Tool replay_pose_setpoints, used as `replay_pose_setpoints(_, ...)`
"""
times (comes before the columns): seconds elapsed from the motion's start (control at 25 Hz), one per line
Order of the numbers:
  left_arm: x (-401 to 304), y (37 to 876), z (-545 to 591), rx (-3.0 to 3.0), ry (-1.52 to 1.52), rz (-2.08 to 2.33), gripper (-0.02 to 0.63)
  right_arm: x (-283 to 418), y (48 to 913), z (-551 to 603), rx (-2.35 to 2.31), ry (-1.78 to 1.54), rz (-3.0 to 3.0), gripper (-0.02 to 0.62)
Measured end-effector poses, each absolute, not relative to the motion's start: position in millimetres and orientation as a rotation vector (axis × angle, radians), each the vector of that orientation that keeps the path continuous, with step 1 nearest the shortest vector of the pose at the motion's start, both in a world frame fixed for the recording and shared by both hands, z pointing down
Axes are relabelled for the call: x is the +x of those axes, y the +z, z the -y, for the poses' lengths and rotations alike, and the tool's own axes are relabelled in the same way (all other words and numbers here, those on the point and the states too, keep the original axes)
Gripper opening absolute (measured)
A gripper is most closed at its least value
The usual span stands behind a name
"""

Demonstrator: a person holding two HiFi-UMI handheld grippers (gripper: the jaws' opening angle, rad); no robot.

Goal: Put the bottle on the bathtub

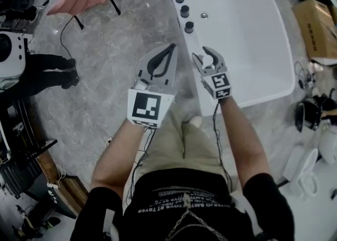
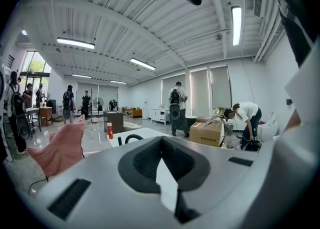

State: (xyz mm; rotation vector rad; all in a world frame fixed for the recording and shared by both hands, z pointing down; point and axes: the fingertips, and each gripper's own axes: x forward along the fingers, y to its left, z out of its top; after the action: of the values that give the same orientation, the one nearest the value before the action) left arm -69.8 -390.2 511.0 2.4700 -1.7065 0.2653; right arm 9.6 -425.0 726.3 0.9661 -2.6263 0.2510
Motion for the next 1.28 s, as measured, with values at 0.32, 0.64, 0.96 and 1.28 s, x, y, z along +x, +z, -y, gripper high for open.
replay_pose_setpoints(0.32,-72.5,509.1,370.1,2.431,0.261,1.742,0.002,23.8,745.6,412.3,0.937,0.293,2.564,0.186)
replay_pose_setpoints(0.64,-81.7,498.9,341.6,2.375,0.25,1.772,0.002,68.2,746.6,386.1,1.008,0.368,2.511,0.189)
replay_pose_setpoints(0.96,-72.2,477.3,325.3,2.345,0.196,1.771,0.002,114.0,683.8,373.0,1.16,0.333,2.52,0.078)
replay_pose_setpoints(1.28,-44.1,433.7,306.4,2.475,0.192,1.76,0.002,142.1,586.4,340.3,1.24,0.188,2.556,0.002)
